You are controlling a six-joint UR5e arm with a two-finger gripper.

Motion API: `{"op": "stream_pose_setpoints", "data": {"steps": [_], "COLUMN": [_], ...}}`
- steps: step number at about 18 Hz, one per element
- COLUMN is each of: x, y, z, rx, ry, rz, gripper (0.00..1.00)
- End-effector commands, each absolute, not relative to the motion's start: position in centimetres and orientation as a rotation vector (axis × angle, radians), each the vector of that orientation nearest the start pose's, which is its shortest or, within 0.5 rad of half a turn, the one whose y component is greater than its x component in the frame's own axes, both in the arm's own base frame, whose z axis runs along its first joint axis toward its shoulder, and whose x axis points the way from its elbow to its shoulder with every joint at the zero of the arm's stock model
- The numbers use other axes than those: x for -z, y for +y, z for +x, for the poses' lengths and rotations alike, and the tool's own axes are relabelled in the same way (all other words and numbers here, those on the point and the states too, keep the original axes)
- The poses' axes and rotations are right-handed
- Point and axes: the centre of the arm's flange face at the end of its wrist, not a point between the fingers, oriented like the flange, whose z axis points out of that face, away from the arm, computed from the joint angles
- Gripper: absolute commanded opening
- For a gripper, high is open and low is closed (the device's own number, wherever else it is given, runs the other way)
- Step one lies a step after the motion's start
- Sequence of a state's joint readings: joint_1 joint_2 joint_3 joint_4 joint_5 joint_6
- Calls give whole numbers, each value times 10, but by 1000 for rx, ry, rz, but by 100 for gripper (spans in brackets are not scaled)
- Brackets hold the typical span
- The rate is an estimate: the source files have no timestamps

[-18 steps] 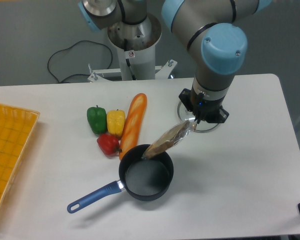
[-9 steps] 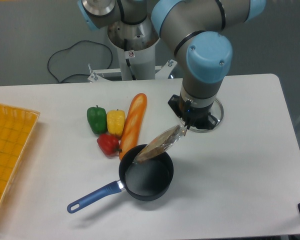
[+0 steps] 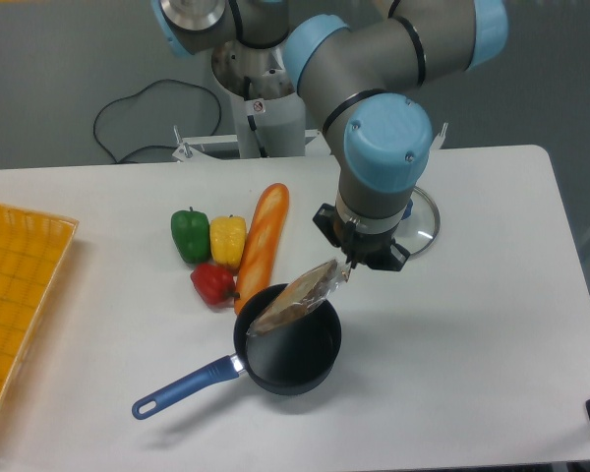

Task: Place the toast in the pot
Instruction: 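Carry the held toast slice over the black saucepan with the gripper, then lower the toast slice into the saucepan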

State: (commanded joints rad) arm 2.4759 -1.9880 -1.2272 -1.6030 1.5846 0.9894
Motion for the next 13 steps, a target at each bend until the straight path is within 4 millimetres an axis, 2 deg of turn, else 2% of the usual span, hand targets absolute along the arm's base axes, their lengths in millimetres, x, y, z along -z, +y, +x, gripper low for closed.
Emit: {"op": "stream_pose_setpoints", "data": {"steps": [7, 13], "x": [-404, -419], "y": [515, 512], "z": [-429, -432], "rx": [126, 92], "ry": [142, 138], "rz": [-3211, -3196], "gripper": [0, 0]}}
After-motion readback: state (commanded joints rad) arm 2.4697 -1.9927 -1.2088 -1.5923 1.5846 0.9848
